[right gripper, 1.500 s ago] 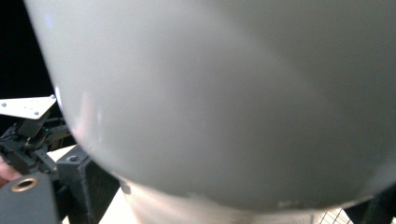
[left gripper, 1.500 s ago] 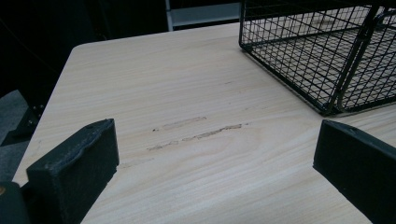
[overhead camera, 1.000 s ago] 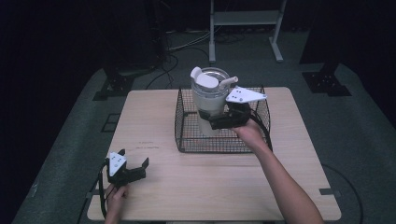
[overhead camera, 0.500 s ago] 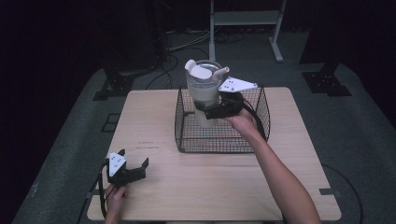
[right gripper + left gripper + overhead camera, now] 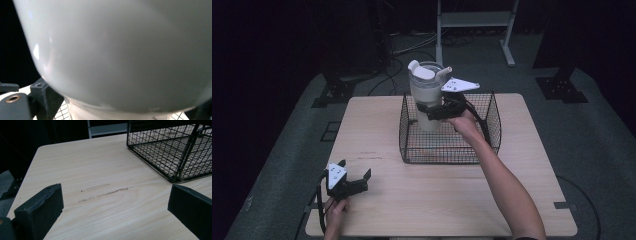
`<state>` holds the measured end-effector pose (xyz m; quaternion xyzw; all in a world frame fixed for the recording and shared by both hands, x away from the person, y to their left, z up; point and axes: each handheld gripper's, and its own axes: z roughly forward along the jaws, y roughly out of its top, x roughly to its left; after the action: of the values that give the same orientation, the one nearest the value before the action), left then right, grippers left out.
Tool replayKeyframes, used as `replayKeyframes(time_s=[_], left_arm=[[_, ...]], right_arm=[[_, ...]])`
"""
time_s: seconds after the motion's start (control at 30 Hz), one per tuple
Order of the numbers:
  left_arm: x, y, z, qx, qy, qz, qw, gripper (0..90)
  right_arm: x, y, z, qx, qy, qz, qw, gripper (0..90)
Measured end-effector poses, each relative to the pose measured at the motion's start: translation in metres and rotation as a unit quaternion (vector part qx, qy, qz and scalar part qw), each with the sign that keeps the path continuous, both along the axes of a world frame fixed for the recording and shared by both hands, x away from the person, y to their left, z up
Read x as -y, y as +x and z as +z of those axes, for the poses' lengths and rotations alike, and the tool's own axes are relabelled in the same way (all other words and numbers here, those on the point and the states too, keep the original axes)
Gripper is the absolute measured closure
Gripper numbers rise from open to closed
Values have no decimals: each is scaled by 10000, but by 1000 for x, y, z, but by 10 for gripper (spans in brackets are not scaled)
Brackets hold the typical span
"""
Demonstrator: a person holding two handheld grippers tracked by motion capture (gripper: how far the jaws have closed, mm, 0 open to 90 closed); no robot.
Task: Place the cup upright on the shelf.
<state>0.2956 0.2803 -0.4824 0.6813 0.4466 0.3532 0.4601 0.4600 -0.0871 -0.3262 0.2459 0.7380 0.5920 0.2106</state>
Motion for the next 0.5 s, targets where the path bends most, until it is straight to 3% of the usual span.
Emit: replayKeyframes(time_s=[0.5], left_arm=[[0,1,0,6,-35,1,10000,0]], right_arm=[[-14,19,-18,-154,-147,82,9997,79]])
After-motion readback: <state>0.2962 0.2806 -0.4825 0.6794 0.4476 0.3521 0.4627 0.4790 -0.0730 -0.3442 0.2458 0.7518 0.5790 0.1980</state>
